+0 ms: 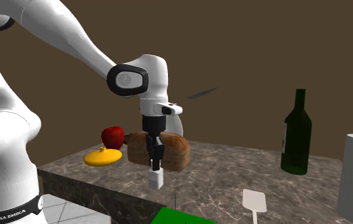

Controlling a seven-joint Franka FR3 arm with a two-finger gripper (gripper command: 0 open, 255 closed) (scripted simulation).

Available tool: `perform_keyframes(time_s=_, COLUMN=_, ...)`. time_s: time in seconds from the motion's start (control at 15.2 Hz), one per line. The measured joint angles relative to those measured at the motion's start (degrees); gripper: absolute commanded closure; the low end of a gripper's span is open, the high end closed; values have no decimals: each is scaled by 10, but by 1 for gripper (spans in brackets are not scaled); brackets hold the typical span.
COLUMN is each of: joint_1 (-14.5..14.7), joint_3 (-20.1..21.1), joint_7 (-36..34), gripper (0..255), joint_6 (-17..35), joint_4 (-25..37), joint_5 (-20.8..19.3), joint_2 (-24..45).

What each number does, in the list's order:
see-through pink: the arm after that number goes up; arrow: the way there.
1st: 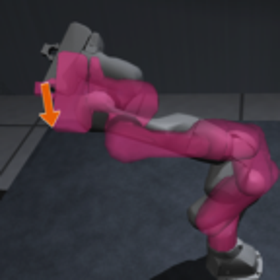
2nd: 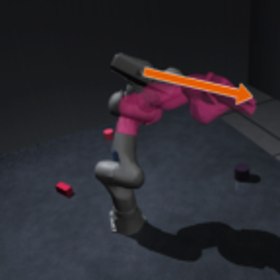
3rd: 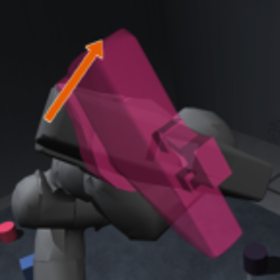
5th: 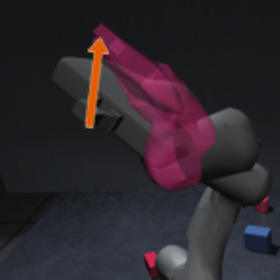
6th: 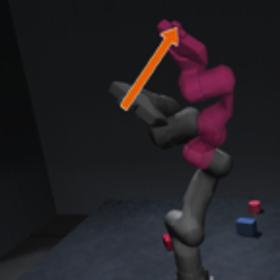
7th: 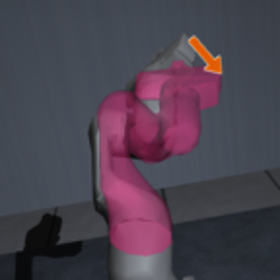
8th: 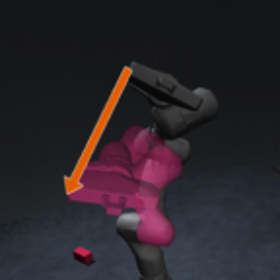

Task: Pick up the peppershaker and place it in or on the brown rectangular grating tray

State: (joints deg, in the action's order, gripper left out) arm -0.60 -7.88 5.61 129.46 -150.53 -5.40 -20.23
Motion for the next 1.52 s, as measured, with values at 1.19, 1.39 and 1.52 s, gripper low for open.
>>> perform_keyframes(time_s=1.19, joint_1=0, joint_3=7, joint_7=2, gripper=255, joint_6=-141, joint_4=79, joint_5=3, joint_2=-62)
perform_keyframes(time_s=1.39, joint_1=0, joint_3=8, joint_7=3, gripper=255, joint_6=-163, joint_4=97, joint_5=4, joint_2=-66)
perform_keyframes(time_s=1.52, joint_1=1, joint_3=10, joint_7=2, gripper=255, joint_6=-182, joint_4=110, joint_5=5, joint_2=-73)
